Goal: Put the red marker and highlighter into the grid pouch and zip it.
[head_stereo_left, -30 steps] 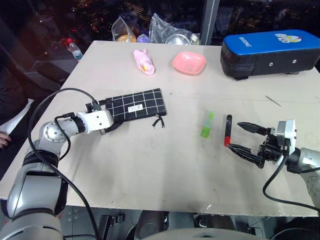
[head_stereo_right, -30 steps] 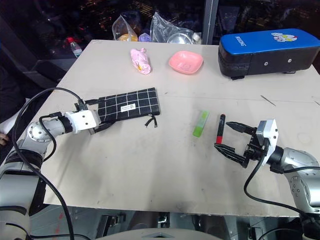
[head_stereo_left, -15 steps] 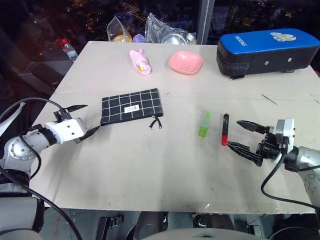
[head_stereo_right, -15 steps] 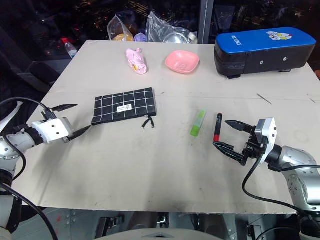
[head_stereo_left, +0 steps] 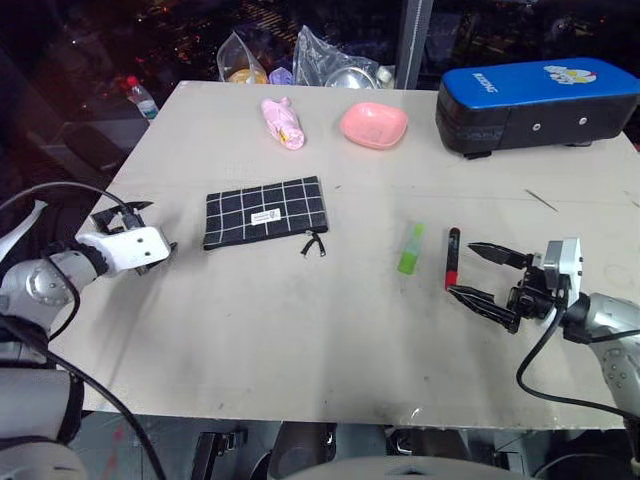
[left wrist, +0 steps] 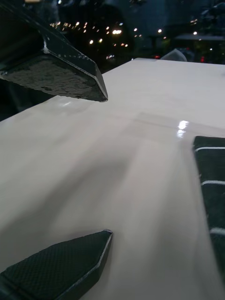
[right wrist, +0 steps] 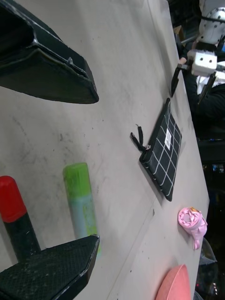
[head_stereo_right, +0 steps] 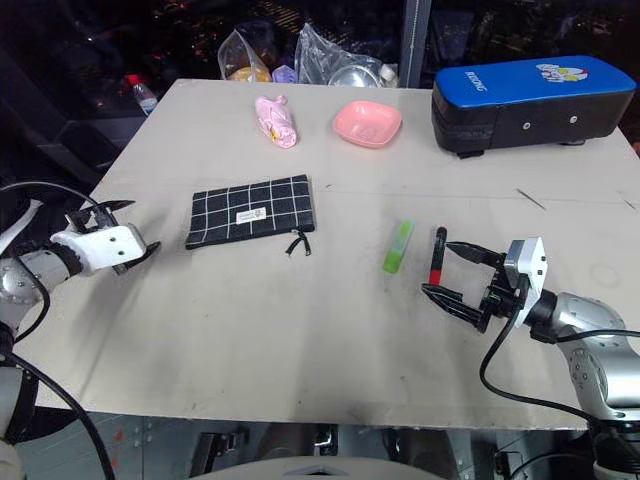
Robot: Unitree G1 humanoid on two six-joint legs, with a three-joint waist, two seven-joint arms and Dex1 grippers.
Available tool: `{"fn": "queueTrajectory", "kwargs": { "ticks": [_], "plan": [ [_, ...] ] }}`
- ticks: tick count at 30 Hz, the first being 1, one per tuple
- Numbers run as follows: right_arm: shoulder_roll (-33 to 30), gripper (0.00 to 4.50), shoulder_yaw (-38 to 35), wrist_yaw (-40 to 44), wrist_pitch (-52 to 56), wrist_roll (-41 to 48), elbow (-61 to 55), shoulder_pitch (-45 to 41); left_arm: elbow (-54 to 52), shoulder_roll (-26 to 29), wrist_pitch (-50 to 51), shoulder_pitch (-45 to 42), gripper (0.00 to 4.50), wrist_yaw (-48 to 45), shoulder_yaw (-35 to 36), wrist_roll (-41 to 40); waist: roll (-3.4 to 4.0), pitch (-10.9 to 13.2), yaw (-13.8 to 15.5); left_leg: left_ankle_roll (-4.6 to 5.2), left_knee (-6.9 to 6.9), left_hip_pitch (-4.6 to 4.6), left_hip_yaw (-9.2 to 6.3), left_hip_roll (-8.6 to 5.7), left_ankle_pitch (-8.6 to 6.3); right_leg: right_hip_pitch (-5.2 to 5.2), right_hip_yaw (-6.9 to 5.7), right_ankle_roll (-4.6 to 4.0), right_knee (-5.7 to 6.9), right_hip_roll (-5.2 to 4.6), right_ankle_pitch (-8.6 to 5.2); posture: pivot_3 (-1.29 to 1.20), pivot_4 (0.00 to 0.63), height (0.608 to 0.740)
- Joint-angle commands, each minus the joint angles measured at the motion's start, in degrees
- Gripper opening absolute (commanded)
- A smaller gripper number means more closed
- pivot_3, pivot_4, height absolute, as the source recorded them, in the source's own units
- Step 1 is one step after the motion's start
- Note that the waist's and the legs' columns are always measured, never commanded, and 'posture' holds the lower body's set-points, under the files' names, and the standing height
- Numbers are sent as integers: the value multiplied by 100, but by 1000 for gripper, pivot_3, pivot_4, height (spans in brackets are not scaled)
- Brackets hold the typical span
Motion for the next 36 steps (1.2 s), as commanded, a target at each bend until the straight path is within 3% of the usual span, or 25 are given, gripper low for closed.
{"fn": "queueTrajectory", "kwargs": {
  "ticks": [1,5,15,36],
  "plan": [
    [-40,4500,-176,-22,-91,65,-189,-26,166,-144,147,-330,4459,274,-299,367,0,0,6,-1,1,0,5,-1,1,0,-1,0,2,0,0,0,150,688],
    [-40,4500,-230,-118,-122,28,-225,-26,267,-304,-62,-496,4459,266,-564,537,1,-1,1,-7,1,2,14,-1,4,0,1,1,4,0,0,0,150,688],
    [-1,4500,-512,-372,-496,-157,-8,-42,38,-619,-1164,-298,4459,-502,-548,7,6,-5,22,-17,7,2,21,-5,10,3,4,1,4,-6,0,0,150,688],
    [82,4500,-444,-437,-519,-162,-91,19,-990,-844,-2408,-118,4459,-154,-1041,462,6,-5,-3,-20,8,3,26,-4,12,4,5,2,5,-3,0,0,150,688]
  ]
}}
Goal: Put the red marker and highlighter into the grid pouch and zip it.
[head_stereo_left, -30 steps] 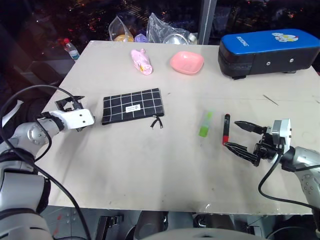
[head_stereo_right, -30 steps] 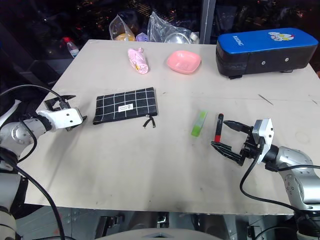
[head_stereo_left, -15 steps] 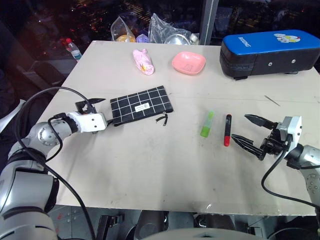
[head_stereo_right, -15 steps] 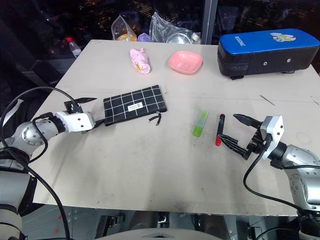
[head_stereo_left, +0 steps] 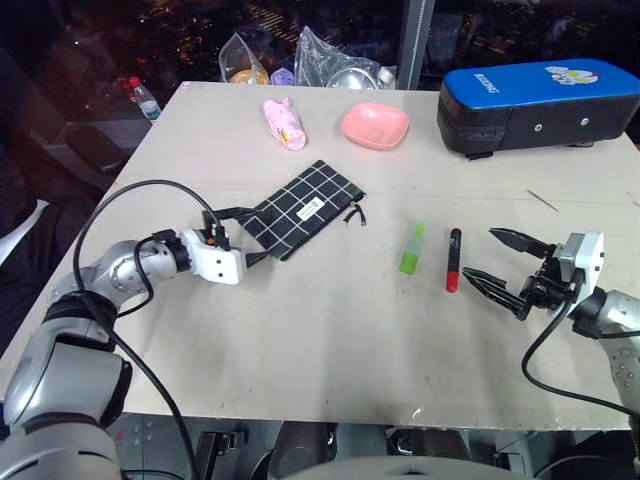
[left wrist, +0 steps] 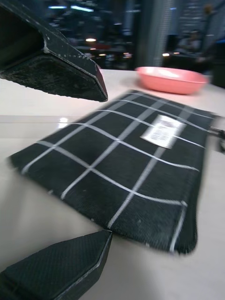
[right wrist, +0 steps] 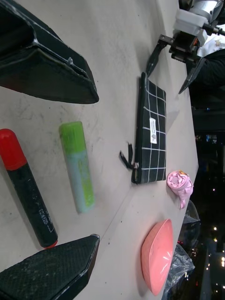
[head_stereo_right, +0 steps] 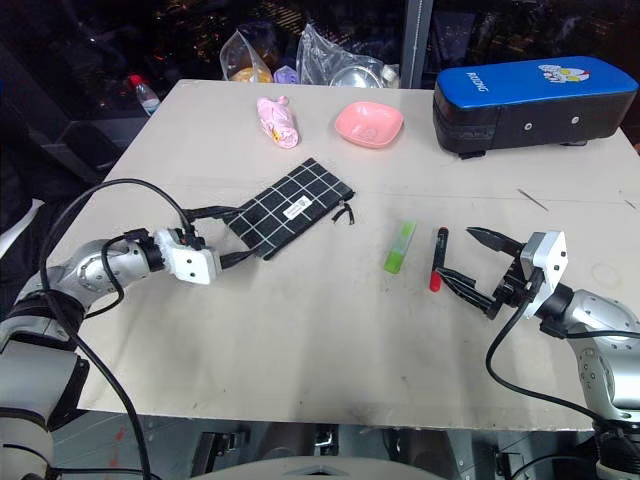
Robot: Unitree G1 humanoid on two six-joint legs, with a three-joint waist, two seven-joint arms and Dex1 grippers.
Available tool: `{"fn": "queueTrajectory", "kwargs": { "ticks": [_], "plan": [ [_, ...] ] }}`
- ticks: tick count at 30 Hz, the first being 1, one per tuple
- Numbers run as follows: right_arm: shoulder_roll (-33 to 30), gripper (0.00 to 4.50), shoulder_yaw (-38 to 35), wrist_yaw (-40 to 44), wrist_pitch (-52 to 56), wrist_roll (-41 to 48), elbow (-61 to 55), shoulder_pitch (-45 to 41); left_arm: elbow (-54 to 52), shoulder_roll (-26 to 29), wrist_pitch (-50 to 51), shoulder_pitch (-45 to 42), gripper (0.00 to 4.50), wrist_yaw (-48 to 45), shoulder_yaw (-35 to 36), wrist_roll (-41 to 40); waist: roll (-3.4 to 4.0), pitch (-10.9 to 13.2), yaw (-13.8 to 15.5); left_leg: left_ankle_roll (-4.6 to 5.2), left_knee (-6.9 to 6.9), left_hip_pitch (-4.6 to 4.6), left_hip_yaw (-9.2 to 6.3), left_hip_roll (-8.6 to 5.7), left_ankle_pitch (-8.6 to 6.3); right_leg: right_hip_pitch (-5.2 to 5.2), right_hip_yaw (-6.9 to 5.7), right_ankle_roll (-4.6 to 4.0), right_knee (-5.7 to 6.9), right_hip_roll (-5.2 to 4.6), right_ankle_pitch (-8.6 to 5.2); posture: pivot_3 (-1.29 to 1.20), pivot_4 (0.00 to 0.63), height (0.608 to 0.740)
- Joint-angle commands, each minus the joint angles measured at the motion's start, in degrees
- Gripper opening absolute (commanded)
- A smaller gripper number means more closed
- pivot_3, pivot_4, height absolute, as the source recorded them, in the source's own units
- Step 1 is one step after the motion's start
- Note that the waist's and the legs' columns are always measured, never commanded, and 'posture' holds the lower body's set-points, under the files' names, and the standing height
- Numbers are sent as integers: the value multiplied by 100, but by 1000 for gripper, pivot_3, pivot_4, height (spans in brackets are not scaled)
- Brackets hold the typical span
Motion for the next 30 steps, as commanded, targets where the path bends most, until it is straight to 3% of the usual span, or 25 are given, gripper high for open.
{"fn": "queueTrajectory", "kwargs": {
  "ticks": [1,10,13,26,30],
  "plan": [
    [15,4500,-95,-31,-61,78,-206,24,-186,-6,-149,185,4459,-46,-173,173,1,-1,1,0,0,0,0,0,0,0,0,0,0,0,0,0,150,688],
    [42,4500,-55,-36,-45,80,-220,60,-753,55,62,440,4459,-1003,-232,-712,1,-1,-5,0,0,3,3,3,0,0,4,0,1,1,0,0,150,688],
    [61,4500,-21,-49,-39,65,-224,30,-996,-29,370,459,4459,-863,-183,-359,2,-2,9,-1,0,4,4,2,1,2,4,0,1,2,0,0,150,688],
    [77,4500,-43,-132,-34,73,-306,88,-971,-624,2194,-84,4459,1322,-240,1322,73,-47,292,25,37,22,9,1,2,24,-13,13,52,-15,-12,0,150,688],
    [90,4500,-47,-155,-35,79,-340,114,-861,-826,2586,-212,4459,1822,-363,1544,69,-46,210,27,84,8,-13,13,-1,15,-18,12,84,-9,-23,0,150,688]
  ]
}}
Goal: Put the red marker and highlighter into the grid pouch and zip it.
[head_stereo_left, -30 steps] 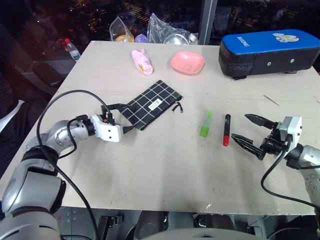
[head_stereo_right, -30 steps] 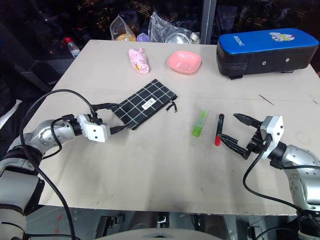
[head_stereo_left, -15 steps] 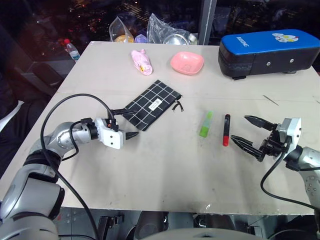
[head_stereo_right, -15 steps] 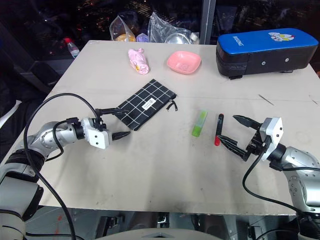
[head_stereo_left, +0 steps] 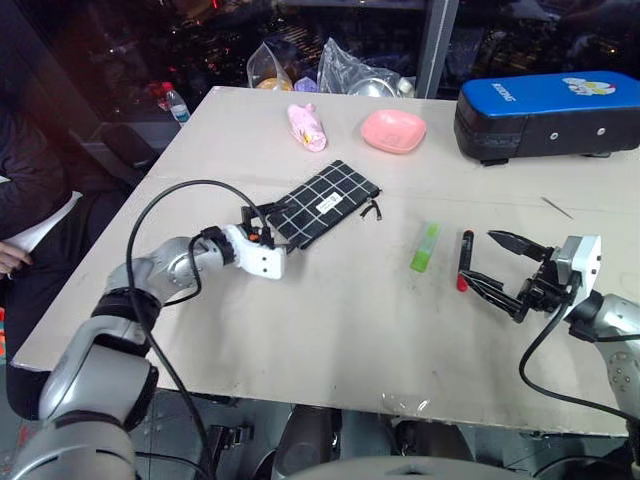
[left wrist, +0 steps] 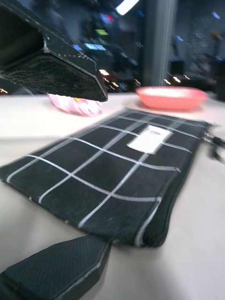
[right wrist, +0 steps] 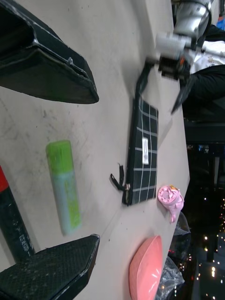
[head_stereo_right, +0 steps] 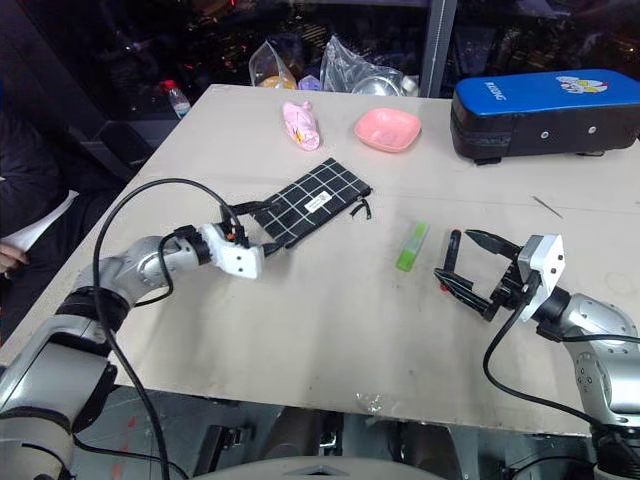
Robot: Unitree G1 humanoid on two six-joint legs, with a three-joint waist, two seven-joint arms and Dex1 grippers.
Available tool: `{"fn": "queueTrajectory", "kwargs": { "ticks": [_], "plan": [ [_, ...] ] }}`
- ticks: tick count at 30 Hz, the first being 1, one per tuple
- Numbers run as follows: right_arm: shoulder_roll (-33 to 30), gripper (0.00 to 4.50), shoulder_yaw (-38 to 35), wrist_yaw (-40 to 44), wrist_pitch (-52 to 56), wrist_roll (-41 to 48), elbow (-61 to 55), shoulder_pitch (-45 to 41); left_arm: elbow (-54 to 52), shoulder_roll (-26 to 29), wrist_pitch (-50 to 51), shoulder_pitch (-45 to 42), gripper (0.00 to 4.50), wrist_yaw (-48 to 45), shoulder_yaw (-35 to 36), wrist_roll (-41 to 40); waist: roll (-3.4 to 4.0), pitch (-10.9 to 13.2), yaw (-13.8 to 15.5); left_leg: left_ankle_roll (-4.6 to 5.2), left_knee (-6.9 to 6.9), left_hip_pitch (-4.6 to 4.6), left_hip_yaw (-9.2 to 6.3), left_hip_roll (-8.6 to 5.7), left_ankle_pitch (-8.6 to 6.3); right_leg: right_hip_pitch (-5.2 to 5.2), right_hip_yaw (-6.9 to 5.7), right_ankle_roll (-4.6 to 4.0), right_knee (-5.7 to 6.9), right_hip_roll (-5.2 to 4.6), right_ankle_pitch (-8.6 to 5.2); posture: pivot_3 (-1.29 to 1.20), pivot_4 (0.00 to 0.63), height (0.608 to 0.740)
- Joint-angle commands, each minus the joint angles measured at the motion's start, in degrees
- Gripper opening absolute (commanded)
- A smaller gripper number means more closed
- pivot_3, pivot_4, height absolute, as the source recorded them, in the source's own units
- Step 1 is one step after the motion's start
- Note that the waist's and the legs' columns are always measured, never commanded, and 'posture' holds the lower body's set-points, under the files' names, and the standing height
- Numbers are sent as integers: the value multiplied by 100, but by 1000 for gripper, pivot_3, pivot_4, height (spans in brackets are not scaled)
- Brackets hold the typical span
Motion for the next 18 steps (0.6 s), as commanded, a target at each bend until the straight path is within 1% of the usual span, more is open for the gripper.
{"fn": "queueTrajectory", "kwargs": {
  "ticks": [1,7,11,14,15,17,18],
  "plan": [
    [-3,4500,-94,-38,-35,84,-189,5,164,-57,423,-83,4459,329,-103,208,0,0,-90,1,-1,-5,-4,0,-1,-1,1,6,0,0,5,0,150,688],
    [12,4500,-93,-41,-48,84,-190,29,165,-253,459,-147,4459,477,-185,152,-2,1,-152,1,-7,-17,-3,-3,-5,-14,0,8,0,2,5,0,150,688],
    [45,4500,-39,-43,-66,51,-119,-58,232,-446,532,-345,4459,696,-192,127,-5,3,-135,2,-6,-21,-4,-4,-6,-15,-1,9,0,-1,5,0,150,688],
    [74,4500,-6,-45,-73,26,-92,-109,482,-664,622,-588,4459,875,-217,110,-18,11,-119,5,-2,-28,-5,-4,-7,-18,-1,9,0,-3,5,0,150,688],
    [82,4500,3,-50,-69,19,-93,-121,576,-735,643,-663,4459,930,-226,102,-19,11,-123,5,0,-34,-6,-5,-7,-21,-3,9,-1,-2,5,0,150,688],
    [95,4500,10,-60,-69,14,-101,-130,849,-939,767,-831,4459,1003,-245,77,-20,11,-126,3,11,-79,-9,-5,-5,-60,-6,9,0,-1,6,0,150,688],
    [99,4500,12,-67,-71,11,-106,-130,966,-1011,803,-901,4459,1039,-272,92,-20,11,-127,-14,16,-104,-9,-9,6,-84,-5,9,5,0,8,0,150,688]
  ]
}}
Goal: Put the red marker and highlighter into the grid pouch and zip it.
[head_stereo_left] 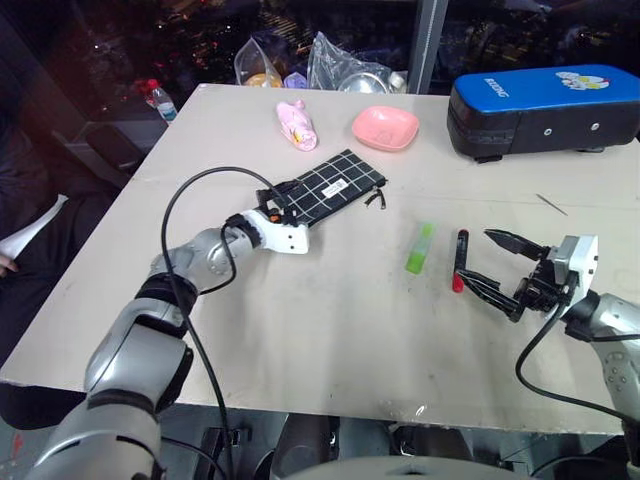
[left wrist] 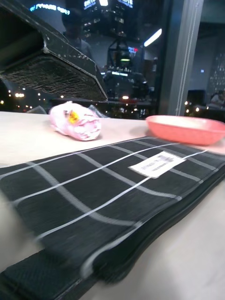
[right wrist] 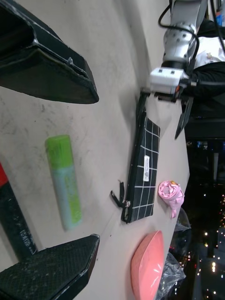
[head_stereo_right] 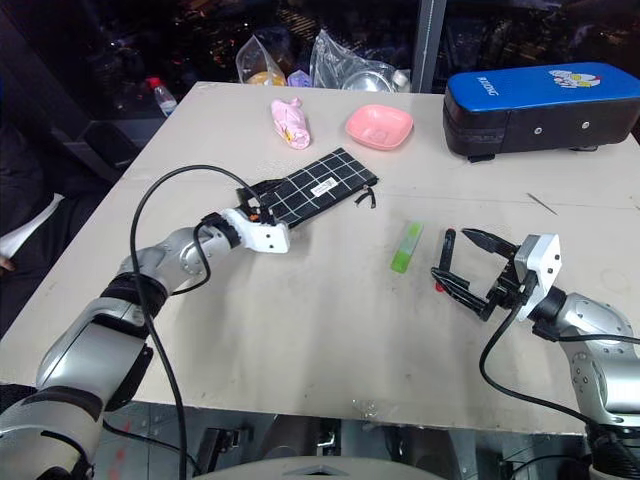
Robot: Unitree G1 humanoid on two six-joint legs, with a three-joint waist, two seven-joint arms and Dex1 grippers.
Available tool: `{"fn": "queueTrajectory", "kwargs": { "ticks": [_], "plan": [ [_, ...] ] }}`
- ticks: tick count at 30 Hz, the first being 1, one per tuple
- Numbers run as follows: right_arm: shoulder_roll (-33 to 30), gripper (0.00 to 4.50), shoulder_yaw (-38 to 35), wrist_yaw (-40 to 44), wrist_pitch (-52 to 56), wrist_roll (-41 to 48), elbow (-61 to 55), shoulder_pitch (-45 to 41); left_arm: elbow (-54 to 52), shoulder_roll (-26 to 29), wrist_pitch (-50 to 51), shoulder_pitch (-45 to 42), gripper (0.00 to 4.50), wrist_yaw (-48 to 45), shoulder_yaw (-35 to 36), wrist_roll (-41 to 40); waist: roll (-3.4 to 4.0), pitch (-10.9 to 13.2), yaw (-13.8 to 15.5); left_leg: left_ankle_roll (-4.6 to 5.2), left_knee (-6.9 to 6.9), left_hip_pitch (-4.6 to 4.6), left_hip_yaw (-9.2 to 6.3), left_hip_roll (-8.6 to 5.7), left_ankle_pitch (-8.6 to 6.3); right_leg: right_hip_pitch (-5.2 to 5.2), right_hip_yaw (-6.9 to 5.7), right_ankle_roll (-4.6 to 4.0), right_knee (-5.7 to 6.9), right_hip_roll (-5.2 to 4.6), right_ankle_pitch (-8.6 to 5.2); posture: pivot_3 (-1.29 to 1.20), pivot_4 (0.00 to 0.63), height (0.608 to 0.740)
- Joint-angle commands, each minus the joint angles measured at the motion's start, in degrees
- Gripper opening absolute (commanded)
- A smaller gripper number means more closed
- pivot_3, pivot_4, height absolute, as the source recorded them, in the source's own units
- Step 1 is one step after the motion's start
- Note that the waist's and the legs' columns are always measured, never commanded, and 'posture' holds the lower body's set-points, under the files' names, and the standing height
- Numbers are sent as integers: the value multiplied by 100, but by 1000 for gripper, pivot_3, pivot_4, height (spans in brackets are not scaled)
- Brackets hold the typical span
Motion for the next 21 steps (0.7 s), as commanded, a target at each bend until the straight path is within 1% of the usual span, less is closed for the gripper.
{"fn": "queueTrajectory", "kwargs": {
  "ticks": [1,3,6,9,10,11,12,14,19,21],
  "plan": [
    [8,4500,-62,-51,-63,42,-122,-55,323,-172,138,-278,4459,192,-69,-31,-3,2,-2,-3,2,-5,5,-4,2,-5,0,1,1,0,0,0,150,688],
    [10,4500,-63,-75,-63,43,-144,-43,470,-258,136,-365,4459,260,-118,-15,-4,3,-11,-4,1,-6,23,-5,3,-6,-2,2,0,0,0,0,150,688],
    [10,4500,-73,-106,-70,47,-177,-9,590,-338,97,-430,3751,357,-187,-30,-6,4,-26,-5,-1,-5,27,-4,3,-8,-3,3,-1,1,-1,0,150,688],
    [11,4500,-79,-141,-83,43,-193,17,619,-368,-30,-429,2300,459,-204,-89,-26,16,-51,-5,-1,-6,27,-3,3,-9,-3,3,-1,1,-1,0,150,688],
    [13,4500,-81,-151,-84,43,-196,20,602,-371,-100,-411,1962,486,-204,-106,-33,20,-65,-5,-1,-6,27,-2,3,-9,-3,3,0,1,-1,0,150,688],
    [15,4500,-79,-160,-84,42,-198,18,584,-370,-158,-392,1332,509,-208,-111,-33,20,-72,-5,-1,-7,25,-1,3,-9,-4,2,-1,1,0,0,150,688],
    [17,4500,-77,-166,-83,46,-200,16,546,-366,-218,-361,974,551,-213,-113,-32,19,-73,-5,-1,-6,24,0,3,-9,-4,2,-1,-1,-1,0,150,688],
    [20,4500,-66,-175,-77,56,-199,-7,491,-346,-315,-309,26,608,-218,-136,-32,18,-70,-5,-1,-6,21,0,3,-8,-3,2,0,-2,0,0,150,688],
    [80,4500,-10,-202,-31,115,-174,-184,285,-313,-549,-128,26,487,-41,-474,-33,18,-87,-5,0,-6,20,-1,3,-7,-3,2,0,-3,0,0,150,688],
    [160,4500,15,-263,28,185,-171,-317,90,-369,-606,39,26,59,176,-979,-32,18,-109,-5,0,-6,20,0,3,-8,-3,2,0,-3,0,0,150,688]
  ]
}}
